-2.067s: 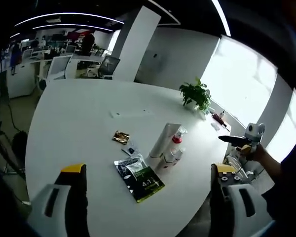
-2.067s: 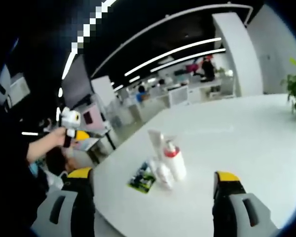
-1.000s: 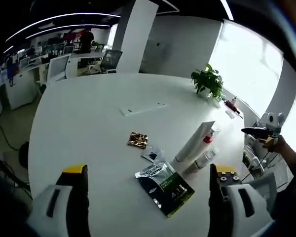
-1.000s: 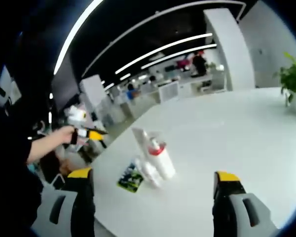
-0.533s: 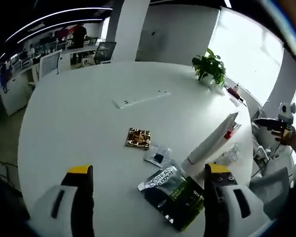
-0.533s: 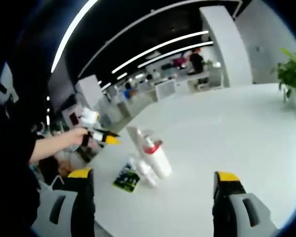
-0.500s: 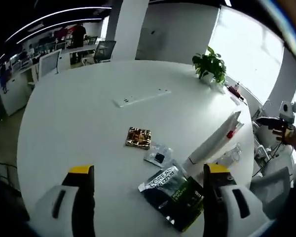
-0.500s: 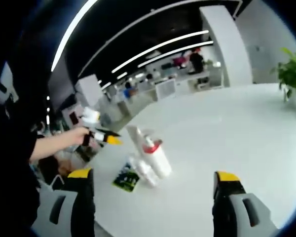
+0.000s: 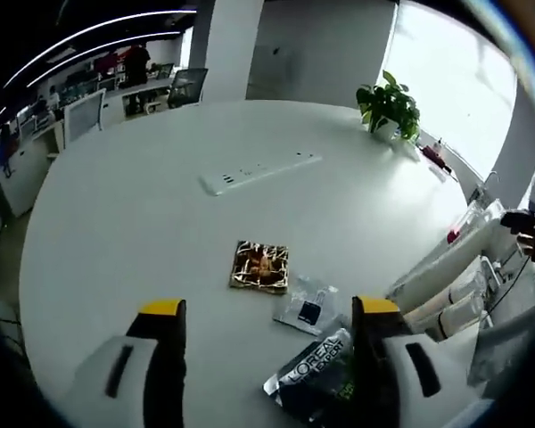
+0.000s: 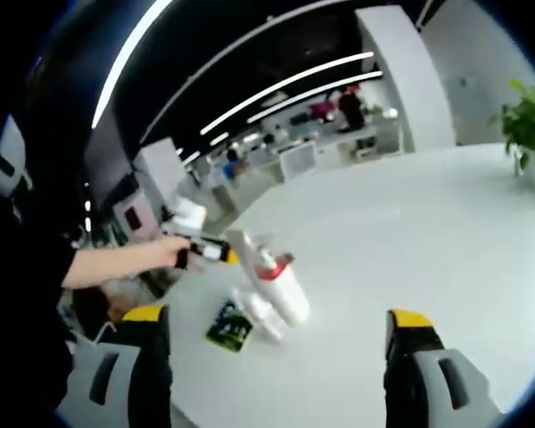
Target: Arrange the skincare products in the storage area until every visible bottle or jar stands upright without overlapping.
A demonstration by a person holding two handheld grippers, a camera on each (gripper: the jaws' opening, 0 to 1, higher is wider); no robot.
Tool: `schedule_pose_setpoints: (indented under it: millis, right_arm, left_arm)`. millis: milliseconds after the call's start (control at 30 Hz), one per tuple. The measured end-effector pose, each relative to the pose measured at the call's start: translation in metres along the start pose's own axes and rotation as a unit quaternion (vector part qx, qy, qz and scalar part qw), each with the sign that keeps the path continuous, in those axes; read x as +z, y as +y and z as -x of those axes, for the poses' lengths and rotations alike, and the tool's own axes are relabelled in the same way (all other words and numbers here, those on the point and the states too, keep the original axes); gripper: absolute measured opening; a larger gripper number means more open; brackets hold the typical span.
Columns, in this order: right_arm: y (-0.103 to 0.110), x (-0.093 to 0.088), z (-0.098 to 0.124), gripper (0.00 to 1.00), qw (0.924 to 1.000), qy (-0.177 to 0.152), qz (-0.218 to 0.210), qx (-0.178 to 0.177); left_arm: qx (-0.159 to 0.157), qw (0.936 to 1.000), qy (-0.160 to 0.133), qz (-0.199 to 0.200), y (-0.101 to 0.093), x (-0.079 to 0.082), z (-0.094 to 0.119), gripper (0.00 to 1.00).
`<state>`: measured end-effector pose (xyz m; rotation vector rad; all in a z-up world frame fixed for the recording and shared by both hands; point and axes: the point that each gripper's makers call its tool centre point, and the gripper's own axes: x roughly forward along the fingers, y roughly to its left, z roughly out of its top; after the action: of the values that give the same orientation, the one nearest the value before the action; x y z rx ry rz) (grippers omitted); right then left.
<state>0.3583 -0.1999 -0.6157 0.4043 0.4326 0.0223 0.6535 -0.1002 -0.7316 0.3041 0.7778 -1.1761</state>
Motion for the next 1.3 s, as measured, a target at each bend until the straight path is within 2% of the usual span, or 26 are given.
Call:
schedule_pose_setpoints:
  millis: [133, 200, 433, 533, 667, 833, 1067, 1133, 1300]
  right_arm:
    - [-0.006, -0.006, -0.002, 0.99, 1.0000, 0.007, -0.002, -0.006]
    - [-0.008, -0.007, -0.002, 0.99, 0.9999, 0.000, -0.011, -0.008]
    - [-0.016, -0.019, -0.002, 0.98, 0.9996, 0.009, -0.022, -0.013]
    - [-0.019, -0.022, -0.002, 0.98, 0.9995, 0.009, -0.027, -0.015]
    - [-0.024, -0.024, -0.001, 0.98, 0.9993, 0.013, -0.028, -0.020]
    - [-0.030, -0.029, 0.001, 0.98, 0.9989, 0.012, -0.036, -0.026]
    - [-0.035, -0.033, 0.001, 0.98, 0.9985, 0.012, -0.044, -0.031]
    - [-0.035, -0.033, 0.000, 0.98, 0.9984, 0.012, -0.045, -0.031]
    - [-0.034, -0.034, -0.002, 0.98, 0.9985, 0.012, -0.045, -0.029]
  left_arm:
    - [-0.002, 0.9999, -0.003, -0.011, 0.000, -0.002, -0.014, 0.62]
    - [0.000, 0.9999, -0.002, -0.012, 0.003, -0.002, -0.023, 0.62]
    - [0.000, 0.9998, 0.000, -0.021, 0.002, 0.001, -0.039, 0.58]
    - [0.013, 0.9996, 0.000, -0.025, 0.004, 0.001, -0.046, 0.57]
    - [0.014, 0.9996, 0.004, -0.025, 0.008, 0.000, -0.061, 0.53]
    - [0.031, 0.9983, 0.014, -0.048, 0.012, 0.001, -0.074, 0.52]
    - [0.047, 0.9975, 0.018, -0.050, 0.014, 0.005, -0.078, 0.49]
    - [0.057, 0.9951, 0.029, -0.075, 0.016, 0.002, -0.077, 0.45]
    - [0.056, 0.9945, 0.023, -0.086, 0.012, 0.003, -0.077, 0.45]
